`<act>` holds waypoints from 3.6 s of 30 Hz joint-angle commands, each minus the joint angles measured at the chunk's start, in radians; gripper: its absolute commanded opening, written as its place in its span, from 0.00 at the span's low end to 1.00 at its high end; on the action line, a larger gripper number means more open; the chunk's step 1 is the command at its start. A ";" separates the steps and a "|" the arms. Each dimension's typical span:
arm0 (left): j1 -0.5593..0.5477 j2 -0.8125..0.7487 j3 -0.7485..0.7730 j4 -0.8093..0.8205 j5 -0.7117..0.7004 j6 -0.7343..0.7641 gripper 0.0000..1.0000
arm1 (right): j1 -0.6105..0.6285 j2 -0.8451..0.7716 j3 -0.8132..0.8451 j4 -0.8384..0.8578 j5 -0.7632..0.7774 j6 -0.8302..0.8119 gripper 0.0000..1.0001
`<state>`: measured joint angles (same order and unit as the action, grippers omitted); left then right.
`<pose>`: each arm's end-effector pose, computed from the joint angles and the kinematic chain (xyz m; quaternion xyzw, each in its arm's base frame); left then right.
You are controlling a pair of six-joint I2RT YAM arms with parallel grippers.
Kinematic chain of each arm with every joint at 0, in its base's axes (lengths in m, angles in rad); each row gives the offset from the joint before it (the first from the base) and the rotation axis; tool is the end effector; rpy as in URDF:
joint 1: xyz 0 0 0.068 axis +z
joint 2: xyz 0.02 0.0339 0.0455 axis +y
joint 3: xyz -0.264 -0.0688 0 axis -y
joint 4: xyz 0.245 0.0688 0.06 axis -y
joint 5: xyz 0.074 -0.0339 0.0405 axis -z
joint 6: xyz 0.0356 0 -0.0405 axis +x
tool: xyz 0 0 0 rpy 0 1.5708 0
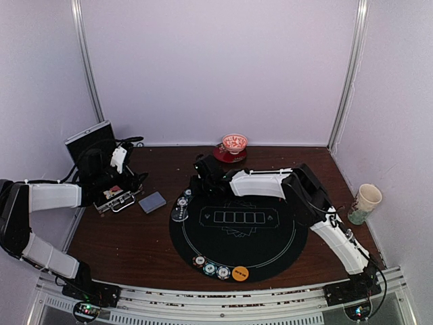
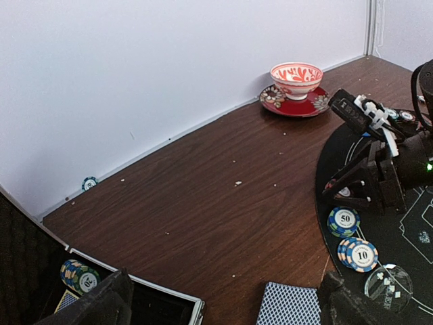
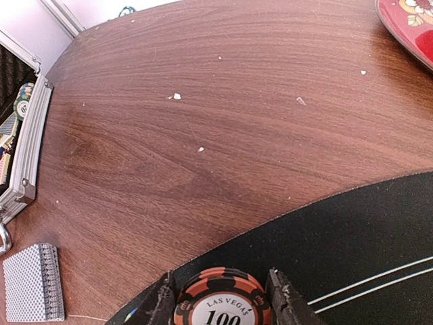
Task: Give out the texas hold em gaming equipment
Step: Place the poker chips pile in the dealer area, then pick up the poker card from the center of the board.
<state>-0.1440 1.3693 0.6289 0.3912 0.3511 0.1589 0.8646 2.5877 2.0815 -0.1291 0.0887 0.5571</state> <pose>0.2847 -0.0537 0.2144 0.2207 0.7823 -0.1389 0.5658 0.3762 0.4362 0.1211 -0.1168 0.8843 0.2639 0.3672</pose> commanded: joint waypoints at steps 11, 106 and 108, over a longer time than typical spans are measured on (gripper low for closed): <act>0.001 0.010 0.028 0.029 0.002 0.008 0.98 | -0.001 0.032 0.035 -0.007 0.025 0.002 0.61; -0.091 0.384 0.434 -0.796 -0.060 0.355 0.98 | -0.093 -1.219 -1.258 -0.048 0.237 -0.064 1.00; -0.100 0.390 0.434 -0.804 -0.057 0.350 0.98 | -0.092 -1.221 -1.259 -0.047 0.236 -0.064 1.00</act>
<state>-0.2245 1.7393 1.0382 -0.3939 0.2916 0.5354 0.7677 1.3968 0.8360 -0.1894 0.3275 0.4793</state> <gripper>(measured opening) 0.979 0.997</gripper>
